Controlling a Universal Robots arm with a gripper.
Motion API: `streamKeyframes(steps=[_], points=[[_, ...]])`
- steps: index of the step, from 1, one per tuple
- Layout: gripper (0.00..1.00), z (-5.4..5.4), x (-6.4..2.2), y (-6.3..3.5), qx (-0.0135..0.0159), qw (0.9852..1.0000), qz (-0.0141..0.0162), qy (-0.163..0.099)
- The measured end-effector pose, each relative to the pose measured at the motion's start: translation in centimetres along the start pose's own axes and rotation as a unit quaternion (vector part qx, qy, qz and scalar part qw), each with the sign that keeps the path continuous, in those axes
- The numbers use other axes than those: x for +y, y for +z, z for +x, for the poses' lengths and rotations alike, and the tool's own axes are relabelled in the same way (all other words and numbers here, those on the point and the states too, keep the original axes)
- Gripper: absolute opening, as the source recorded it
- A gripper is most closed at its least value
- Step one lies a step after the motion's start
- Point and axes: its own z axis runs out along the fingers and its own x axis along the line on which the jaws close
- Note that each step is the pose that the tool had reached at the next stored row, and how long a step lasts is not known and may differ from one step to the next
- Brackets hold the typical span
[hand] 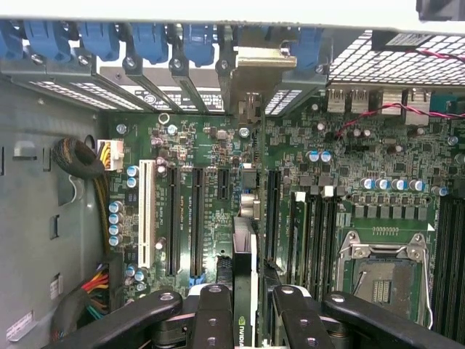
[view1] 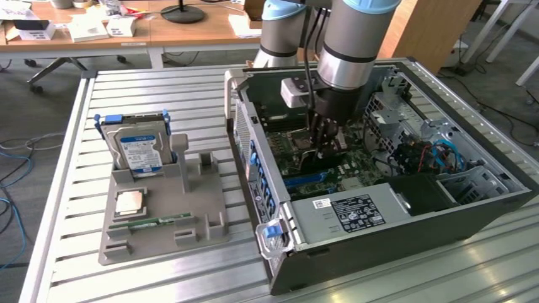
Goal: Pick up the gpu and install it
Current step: 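Insert the gpu into the slot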
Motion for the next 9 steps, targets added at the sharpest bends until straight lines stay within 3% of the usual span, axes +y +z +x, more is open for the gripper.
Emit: streamKeyframes(steps=[9], points=[[0.26,0.0,0.13,0.13,0.0001,1.0,0.0,0.0]])
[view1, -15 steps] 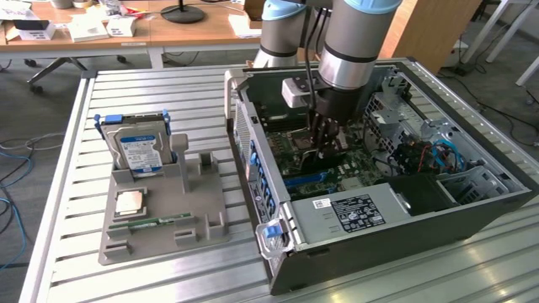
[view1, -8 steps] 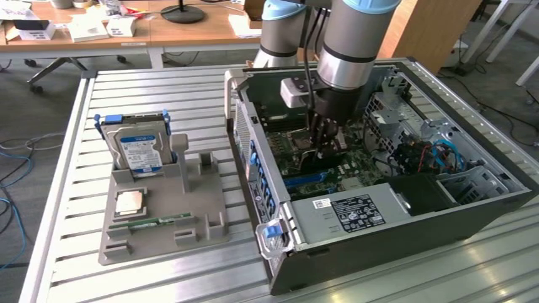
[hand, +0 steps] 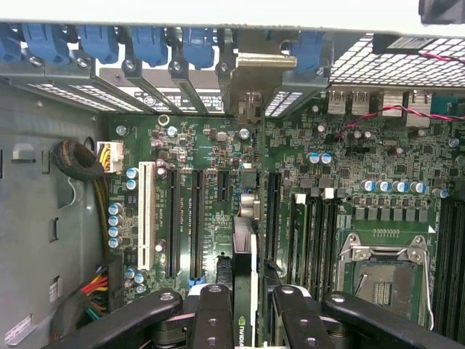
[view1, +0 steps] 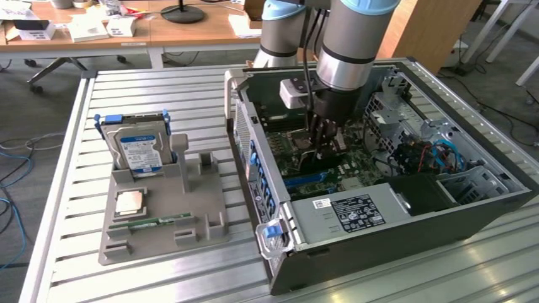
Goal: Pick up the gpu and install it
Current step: 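Insert the gpu into the slot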
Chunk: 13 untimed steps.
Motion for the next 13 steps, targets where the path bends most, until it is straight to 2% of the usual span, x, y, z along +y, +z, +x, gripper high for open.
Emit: streamKeyframes(steps=[13], points=[[0.26,-0.01,0.07,0.21,-0.0001,1.0,0.0001,0.0]])
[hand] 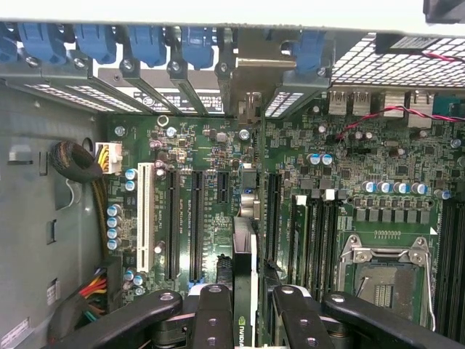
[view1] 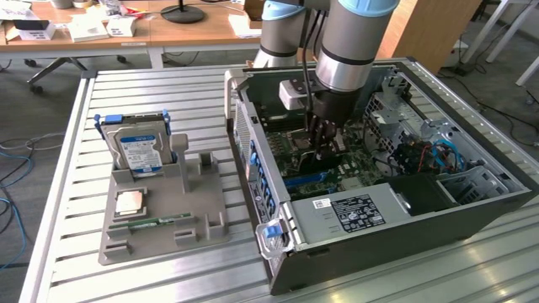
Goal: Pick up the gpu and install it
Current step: 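Insert the gpu into the slot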
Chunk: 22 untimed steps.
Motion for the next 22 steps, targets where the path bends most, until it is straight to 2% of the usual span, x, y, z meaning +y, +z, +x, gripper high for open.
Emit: streamKeyframes(steps=[22], points=[[0.26,-0.01,0.08,0.22,0.0,1.0,0.0,0.0]])
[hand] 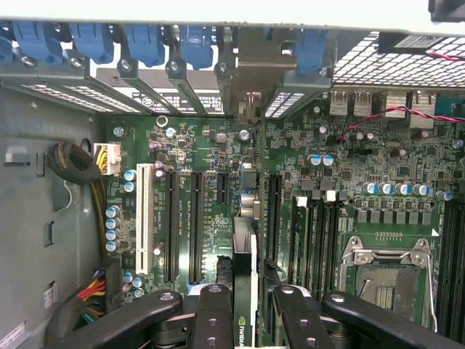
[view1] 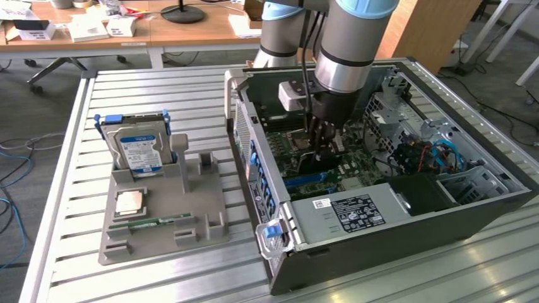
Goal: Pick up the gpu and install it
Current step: 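Insert the gpu into the slot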
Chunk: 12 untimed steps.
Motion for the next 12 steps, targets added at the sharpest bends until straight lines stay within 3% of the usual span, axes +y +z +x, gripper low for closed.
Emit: streamKeyframes(steps=[12], points=[[0.26,0.01,0.07,0.04,0.0001,1.0,-0.0001,0.0]])
